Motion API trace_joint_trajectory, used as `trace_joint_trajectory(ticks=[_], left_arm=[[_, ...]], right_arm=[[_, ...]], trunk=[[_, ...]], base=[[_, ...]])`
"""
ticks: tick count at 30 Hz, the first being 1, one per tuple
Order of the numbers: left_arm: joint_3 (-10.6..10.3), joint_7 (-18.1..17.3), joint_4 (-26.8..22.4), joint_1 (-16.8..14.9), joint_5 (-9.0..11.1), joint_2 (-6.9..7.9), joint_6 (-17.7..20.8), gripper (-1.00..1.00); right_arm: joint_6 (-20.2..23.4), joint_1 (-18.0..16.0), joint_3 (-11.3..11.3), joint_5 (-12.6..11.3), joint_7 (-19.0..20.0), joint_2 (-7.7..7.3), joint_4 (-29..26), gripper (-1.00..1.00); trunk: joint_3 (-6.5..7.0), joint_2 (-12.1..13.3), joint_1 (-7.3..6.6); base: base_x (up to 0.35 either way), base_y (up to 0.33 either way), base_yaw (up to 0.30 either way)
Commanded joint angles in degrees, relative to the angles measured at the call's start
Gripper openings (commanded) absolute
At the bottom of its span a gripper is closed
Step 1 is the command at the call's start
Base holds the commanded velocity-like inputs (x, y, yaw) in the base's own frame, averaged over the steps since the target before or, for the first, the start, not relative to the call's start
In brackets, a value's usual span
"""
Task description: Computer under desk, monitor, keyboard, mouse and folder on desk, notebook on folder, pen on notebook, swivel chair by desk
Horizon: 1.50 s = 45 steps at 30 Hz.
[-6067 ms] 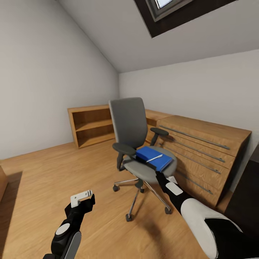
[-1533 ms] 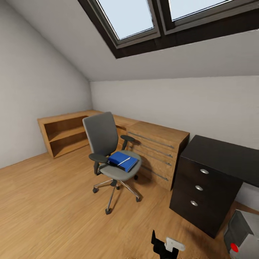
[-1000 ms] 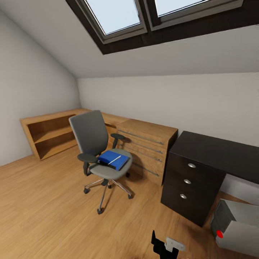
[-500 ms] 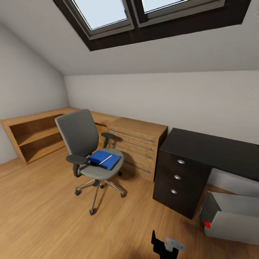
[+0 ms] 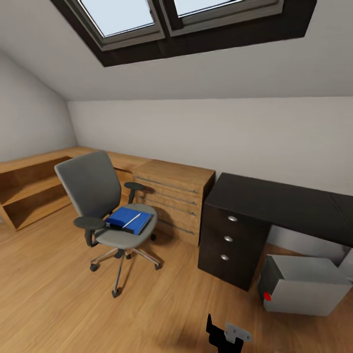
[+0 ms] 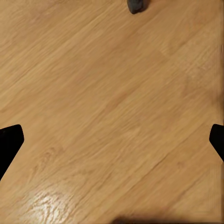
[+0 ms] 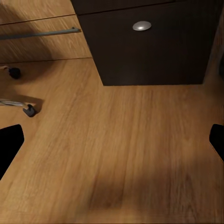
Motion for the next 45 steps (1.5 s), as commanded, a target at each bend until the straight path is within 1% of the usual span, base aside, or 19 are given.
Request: trace_joint_trajectory(ticks=[1, 2, 17, 26, 45], left_arm=[[-0.5, 0.4, 0.0, 0.0, 0.6, 0.06, -0.3, 1.00], [-0.5, 0.4, 0.0, 0.0, 0.6, 0.06, -0.3, 1.00], [-0.5, 0.4, 0.0, 0.0, 0.6, 0.14, -0.4, 1.00], [-0.5, 0.4, 0.0, 0.0, 0.6, 0.14, -0.4, 1.00], [-0.5, 0.4, 0.0, 0.0, 0.6, 0.14, -0.4, 1.00]], right_arm=[[-0.2, -0.1, -0.2, 0.3, -0.3, 0.02, 0.1, 1.00], [-0.2, -0.1, -0.2, 0.3, -0.3, 0.02, 0.1, 1.00], [-0.2, -0.1, -0.2, 0.3, -0.3, 0.02, 0.1, 1.00], [-0.2, -0.1, -0.1, 0.3, -0.3, 0.02, 0.1, 1.00], [-0.2, -0.1, -0.2, 0.3, -0.3, 0.02, 0.1, 1.00]], trunk=[[0.05, 0.4, -0.23], [0.16, 0.8, -0.45], [-0.98, 0.8, -0.45], [-1.66, 0.8, -0.45], [-3.10, 0.8, -0.45]], base=[[0.000, 0.000, -0.182], [0.000, 0.000, -0.182], [0.000, 0.000, -0.182], [0.000, 0.154, -0.182], [0.000, 0.012, -0.182]])
